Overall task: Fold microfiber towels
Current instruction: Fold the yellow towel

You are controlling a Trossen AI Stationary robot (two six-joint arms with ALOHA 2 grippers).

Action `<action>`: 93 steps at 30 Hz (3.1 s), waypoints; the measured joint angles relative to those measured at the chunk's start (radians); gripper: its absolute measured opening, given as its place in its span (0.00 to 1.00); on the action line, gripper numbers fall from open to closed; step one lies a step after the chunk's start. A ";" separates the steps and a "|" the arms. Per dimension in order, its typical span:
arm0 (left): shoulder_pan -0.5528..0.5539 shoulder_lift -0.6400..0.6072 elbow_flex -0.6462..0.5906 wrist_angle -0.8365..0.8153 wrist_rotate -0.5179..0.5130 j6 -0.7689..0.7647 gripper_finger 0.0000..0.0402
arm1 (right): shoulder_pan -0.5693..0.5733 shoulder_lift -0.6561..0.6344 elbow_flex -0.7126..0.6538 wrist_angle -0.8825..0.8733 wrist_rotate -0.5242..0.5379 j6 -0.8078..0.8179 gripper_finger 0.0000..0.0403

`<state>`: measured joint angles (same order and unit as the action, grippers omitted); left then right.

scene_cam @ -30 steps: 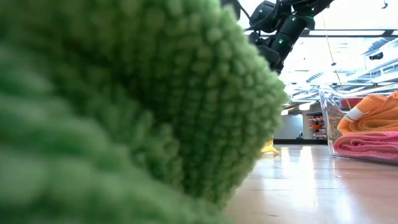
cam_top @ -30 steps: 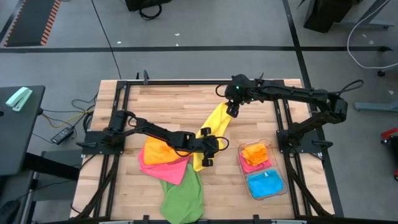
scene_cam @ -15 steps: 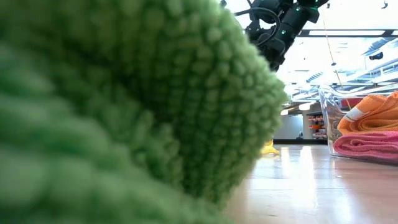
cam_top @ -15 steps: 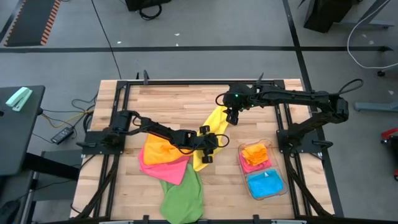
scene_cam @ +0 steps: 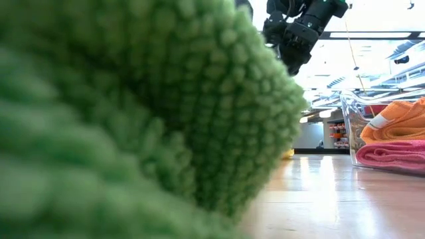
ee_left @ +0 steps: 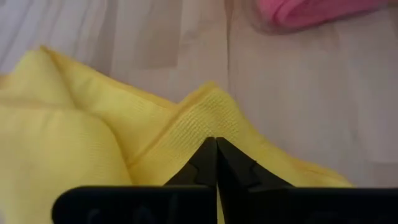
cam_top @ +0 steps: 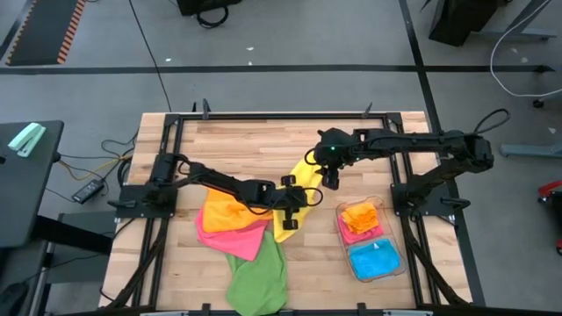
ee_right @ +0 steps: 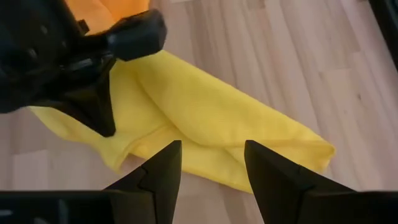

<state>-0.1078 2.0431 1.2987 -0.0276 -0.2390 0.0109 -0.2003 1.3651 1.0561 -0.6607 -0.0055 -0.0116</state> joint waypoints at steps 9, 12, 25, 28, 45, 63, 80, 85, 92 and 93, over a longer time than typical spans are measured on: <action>-0.003 -0.111 -0.001 -0.199 0.002 -0.019 0.02 | 0.053 0.000 -0.005 0.020 -0.009 -0.018 0.46; -0.003 -0.149 0.000 -0.247 0.002 -0.040 0.02 | 0.077 0.000 -0.030 0.054 -0.013 -0.046 0.46; -0.002 -0.197 0.000 -0.371 0.207 -0.099 0.05 | 0.185 0.002 -0.335 0.538 -0.142 -0.063 0.46; -0.001 -0.197 0.000 -0.376 0.211 -0.096 0.02 | 0.211 0.010 -0.351 0.582 -0.100 -0.068 0.46; 0.059 -0.296 0.000 -0.818 0.179 -0.003 0.02 | 0.317 0.019 -0.351 0.599 -0.097 -0.086 0.46; 0.066 -0.289 -0.143 -0.948 0.274 -0.132 0.05 | 0.229 0.019 -0.321 0.431 0.034 0.286 0.46; -0.112 -0.289 -0.167 -0.731 0.335 -0.217 0.16 | -0.020 0.038 -0.319 0.393 -0.024 0.070 0.46; -0.135 -0.318 -0.167 -0.724 0.284 -0.279 0.26 | -0.042 0.128 -0.320 0.425 -0.048 -0.020 0.46; -0.176 -0.367 -0.167 -0.714 0.212 -0.345 0.42 | -0.044 0.229 -0.320 0.456 -0.020 -0.043 0.46; -0.181 -0.370 -0.167 -0.705 0.207 -0.348 0.44 | -0.047 0.239 -0.320 0.458 -0.008 -0.040 0.46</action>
<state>-0.2887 1.6733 1.1316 -0.7324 -0.0325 -0.3370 -0.2473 1.6041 0.7357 -0.2024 -0.0130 -0.0521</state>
